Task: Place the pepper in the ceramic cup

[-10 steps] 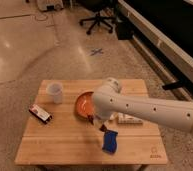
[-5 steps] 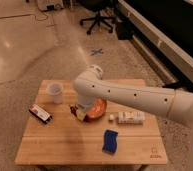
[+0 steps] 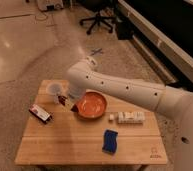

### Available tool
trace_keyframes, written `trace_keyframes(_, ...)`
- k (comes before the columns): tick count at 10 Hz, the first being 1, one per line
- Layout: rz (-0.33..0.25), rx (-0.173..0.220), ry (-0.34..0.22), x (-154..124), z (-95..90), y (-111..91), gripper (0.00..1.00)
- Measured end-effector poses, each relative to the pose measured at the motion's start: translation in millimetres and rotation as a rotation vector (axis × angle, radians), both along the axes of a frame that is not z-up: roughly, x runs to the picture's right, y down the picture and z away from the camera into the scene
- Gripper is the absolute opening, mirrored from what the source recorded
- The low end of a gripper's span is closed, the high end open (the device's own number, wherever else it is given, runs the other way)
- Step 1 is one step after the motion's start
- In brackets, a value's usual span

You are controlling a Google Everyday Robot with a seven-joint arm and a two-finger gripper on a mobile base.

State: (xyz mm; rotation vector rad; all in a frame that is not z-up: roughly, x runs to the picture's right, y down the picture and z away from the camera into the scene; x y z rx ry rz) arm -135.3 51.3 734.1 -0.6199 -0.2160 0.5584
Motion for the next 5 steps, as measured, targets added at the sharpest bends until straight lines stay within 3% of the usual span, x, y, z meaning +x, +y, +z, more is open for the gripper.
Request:
trace_keyframes(2, 0.040, 0.018, -0.073, -21.8, 0.1, -15.8, 0.00)
trace_keyframes(5, 0.046, 0.019, -0.077, -21.6, -0.1, -17.6, 0.00)
